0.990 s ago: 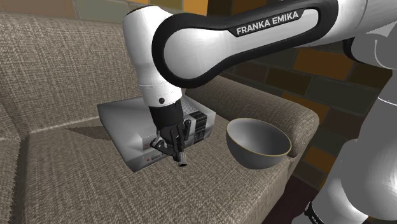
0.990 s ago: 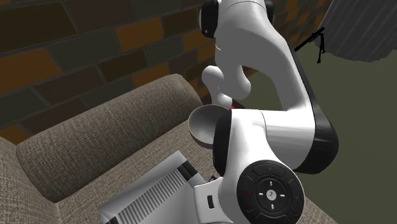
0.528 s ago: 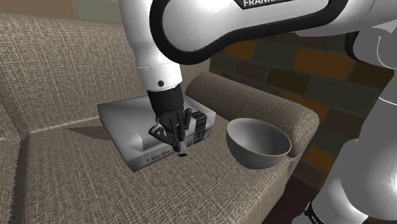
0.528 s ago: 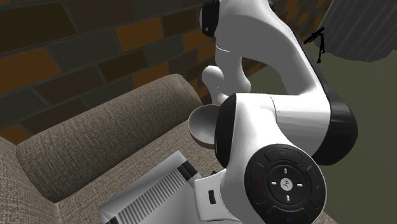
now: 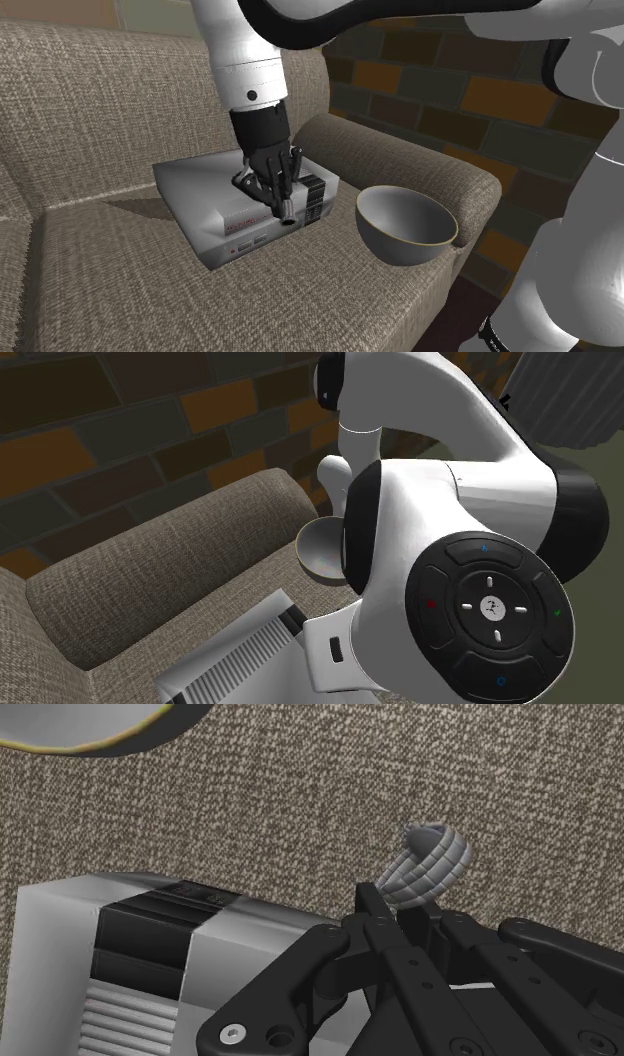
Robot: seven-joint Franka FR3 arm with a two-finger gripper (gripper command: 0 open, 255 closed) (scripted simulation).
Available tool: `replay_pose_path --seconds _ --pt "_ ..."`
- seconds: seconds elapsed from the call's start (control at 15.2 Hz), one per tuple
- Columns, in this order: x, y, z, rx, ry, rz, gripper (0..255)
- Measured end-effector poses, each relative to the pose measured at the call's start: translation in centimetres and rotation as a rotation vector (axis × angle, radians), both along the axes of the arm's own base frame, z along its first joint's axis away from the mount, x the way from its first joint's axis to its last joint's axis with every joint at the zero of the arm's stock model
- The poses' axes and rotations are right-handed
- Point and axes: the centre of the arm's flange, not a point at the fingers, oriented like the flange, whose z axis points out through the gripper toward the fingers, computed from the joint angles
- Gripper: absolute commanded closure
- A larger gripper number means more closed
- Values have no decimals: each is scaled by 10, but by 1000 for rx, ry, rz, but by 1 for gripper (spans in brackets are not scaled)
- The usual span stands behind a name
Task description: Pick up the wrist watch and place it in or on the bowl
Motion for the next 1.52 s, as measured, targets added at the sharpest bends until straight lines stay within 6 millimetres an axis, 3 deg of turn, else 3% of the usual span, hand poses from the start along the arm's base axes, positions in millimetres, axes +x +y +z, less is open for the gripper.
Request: replay_pose_path --seconds 0.99,1.19,1.52 --pt "-1 -1 77 0 0 0 255" --pt "-15 -22 80 -2 0 0 255" --pt "-49 -77 78 -3 0 0 255"
